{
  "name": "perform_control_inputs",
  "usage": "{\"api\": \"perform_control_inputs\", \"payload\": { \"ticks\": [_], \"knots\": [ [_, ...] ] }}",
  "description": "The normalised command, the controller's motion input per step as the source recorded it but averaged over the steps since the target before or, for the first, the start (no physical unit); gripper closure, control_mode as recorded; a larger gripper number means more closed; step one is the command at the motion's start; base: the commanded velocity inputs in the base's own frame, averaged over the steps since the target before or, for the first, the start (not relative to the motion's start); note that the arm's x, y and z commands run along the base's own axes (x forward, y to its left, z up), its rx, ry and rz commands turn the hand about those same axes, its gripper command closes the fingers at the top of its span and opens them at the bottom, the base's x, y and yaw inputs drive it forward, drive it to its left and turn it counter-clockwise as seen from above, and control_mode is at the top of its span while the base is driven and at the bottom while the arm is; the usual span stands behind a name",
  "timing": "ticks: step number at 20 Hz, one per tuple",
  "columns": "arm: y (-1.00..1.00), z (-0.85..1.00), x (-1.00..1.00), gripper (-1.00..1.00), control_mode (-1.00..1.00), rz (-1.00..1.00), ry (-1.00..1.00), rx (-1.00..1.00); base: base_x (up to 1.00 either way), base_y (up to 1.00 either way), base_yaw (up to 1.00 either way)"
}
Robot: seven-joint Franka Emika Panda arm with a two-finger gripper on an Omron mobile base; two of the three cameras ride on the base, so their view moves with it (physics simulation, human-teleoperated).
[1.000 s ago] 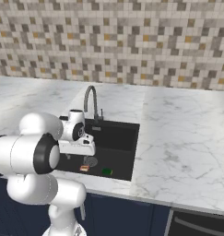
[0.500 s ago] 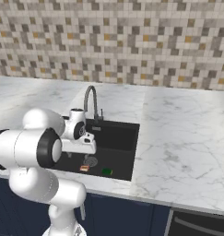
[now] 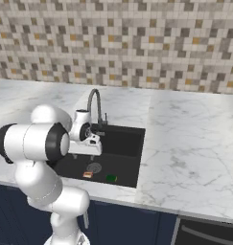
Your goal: Pick up the bar soap and sponge from the sink, and place them back in the cabinet, and close the cabinet doors.
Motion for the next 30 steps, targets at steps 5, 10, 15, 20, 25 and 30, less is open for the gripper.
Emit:
{"api": "perform_control_inputs", "payload": {
  "ticks": [5, 10, 15, 20, 25, 30],
  "knots": [
    [0.00, 0.00, 0.34, -1.00, -1.00, 0.00, 0.00, 0.00, 0.00, 0.00, 0.00],
    [0.00, -0.12, 0.29, -1.00, -1.00, 0.00, 0.00, 0.00, 0.00, 0.00, 0.00],
    [0.00, -0.19, 0.28, -1.00, -1.00, 0.00, 0.00, 0.00, 0.00, 0.00, 0.00],
    [0.00, -0.16, 0.18, -1.00, -1.00, 0.00, 0.00, 0.00, 0.00, 0.00, 0.00],
    [0.00, -0.29, 0.02, -1.00, -1.00, 0.00, 0.00, 0.00, 0.00, 0.00, 0.00],
    [0.00, -0.29, 0.00, -1.00, -1.00, 0.00, 0.00, 0.00, 0.00, 0.00, 0.00]
  ]
}}
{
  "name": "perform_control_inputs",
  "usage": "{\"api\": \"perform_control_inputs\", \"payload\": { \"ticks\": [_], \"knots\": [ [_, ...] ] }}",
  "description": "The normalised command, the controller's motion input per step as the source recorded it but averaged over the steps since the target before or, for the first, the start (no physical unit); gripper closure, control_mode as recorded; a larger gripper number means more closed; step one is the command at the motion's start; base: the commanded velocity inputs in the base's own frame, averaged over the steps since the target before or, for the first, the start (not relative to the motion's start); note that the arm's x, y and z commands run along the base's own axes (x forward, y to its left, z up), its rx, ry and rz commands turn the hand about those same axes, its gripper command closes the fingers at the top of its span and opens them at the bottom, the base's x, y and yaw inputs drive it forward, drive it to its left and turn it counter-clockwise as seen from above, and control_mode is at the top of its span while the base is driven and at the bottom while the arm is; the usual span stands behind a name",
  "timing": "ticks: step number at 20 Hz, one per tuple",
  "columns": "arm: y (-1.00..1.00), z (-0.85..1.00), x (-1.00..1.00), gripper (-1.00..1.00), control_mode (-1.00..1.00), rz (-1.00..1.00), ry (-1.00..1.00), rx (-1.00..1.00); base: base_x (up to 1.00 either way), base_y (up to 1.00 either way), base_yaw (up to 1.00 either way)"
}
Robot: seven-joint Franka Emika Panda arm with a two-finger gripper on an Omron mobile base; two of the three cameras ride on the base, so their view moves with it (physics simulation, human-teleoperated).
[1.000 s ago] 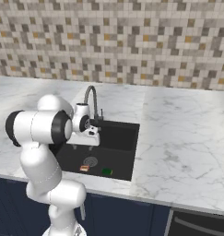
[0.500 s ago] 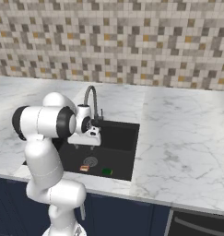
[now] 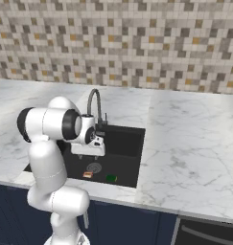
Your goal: Pick up the bar soap and sponge from the sink, and place them back in the cabinet, and close the cabinet doors.
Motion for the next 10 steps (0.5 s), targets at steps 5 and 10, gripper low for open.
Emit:
{"api": "perform_control_inputs", "payload": {
  "ticks": [5, 10],
  "knots": [
    [0.00, -0.17, 0.01, -1.00, -1.00, 0.00, 0.00, 0.00, 0.00, 0.00, 0.00],
    [0.00, -0.18, 0.01, -1.00, -1.00, 0.00, 0.00, 0.00, 0.00, 0.00, 0.00]
  ]
}}
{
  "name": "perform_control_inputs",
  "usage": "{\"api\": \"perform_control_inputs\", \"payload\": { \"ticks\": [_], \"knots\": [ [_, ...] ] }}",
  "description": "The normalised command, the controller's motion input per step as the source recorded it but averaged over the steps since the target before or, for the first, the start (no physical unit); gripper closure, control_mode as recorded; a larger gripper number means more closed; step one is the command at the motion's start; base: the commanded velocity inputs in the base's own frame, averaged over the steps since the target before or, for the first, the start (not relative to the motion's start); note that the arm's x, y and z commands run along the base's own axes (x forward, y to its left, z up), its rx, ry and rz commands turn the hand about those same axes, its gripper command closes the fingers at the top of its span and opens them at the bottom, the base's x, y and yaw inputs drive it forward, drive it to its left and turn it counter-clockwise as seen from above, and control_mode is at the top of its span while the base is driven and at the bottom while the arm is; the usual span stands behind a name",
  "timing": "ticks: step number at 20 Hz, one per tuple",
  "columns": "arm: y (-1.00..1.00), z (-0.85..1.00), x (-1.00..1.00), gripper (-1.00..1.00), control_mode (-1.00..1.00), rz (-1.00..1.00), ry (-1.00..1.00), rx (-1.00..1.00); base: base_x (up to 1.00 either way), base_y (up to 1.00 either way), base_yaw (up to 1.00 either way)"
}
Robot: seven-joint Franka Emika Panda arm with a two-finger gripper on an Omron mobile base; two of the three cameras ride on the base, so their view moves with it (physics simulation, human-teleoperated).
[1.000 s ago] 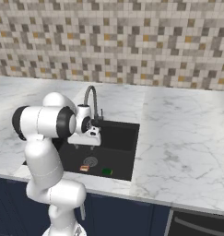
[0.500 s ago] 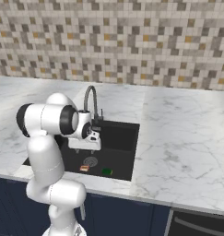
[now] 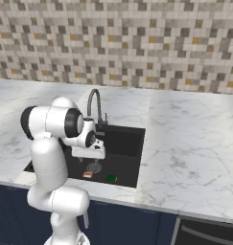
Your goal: Pick up the bar soap and sponge from the sink, and place them back in the cabinet, and close the cabinet doors.
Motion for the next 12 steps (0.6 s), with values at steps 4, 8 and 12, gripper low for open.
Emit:
{"api": "perform_control_inputs", "payload": {
  "ticks": [4, 8, 12],
  "knots": [
    [0.00, -0.20, 0.00, -1.00, -1.00, 0.00, 0.00, 0.00, 0.00, 0.00, 0.00],
    [0.00, -0.21, 0.01, -1.00, -1.00, 0.00, 0.00, 0.00, 0.00, 0.00, 0.00],
    [0.00, -0.20, 0.00, -1.00, -1.00, 0.00, 0.00, 0.00, 0.00, 0.00, 0.00]
  ]
}}
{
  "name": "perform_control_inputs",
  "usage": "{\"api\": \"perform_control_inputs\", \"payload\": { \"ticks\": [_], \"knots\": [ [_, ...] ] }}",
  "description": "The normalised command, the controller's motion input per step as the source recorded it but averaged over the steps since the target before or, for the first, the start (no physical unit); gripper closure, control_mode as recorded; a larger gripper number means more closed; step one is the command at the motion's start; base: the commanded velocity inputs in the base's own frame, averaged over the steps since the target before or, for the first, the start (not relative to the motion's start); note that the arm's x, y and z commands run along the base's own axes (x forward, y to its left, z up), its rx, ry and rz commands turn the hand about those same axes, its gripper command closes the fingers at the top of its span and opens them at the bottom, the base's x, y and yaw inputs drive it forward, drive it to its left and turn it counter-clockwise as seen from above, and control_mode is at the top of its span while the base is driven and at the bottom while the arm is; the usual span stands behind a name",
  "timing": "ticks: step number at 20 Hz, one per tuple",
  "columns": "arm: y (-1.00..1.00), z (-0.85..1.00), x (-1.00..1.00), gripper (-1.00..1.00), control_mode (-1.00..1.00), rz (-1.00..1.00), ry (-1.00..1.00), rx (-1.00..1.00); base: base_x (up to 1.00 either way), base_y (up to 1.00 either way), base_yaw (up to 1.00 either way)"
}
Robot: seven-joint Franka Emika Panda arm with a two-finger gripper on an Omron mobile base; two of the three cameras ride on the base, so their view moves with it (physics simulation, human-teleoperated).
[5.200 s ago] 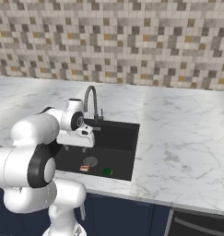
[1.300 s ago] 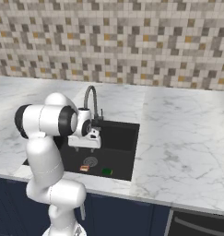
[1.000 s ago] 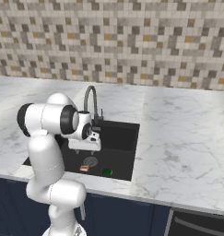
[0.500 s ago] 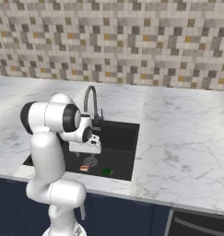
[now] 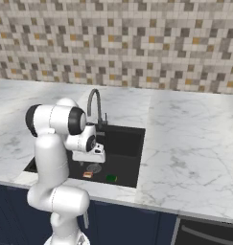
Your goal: Pick up the bar soap and sponge from the sink, and place them back in the cabinet, and close the cabinet doors.
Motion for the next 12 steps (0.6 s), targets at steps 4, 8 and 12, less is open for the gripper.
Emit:
{"api": "perform_control_inputs", "payload": {
  "ticks": [4, 8, 12],
  "knots": [
    [0.00, -0.31, 0.00, -1.00, -1.00, 0.00, 0.01, 0.00, 0.00, 0.00, 0.00],
    [0.00, -0.32, 0.00, -1.00, -1.00, 0.00, 0.00, 0.00, 0.00, 0.00, 0.00],
    [0.00, -0.25, 0.00, -1.00, -1.00, 0.00, 0.00, 0.00, 0.00, 0.00, 0.00]
  ]
}}
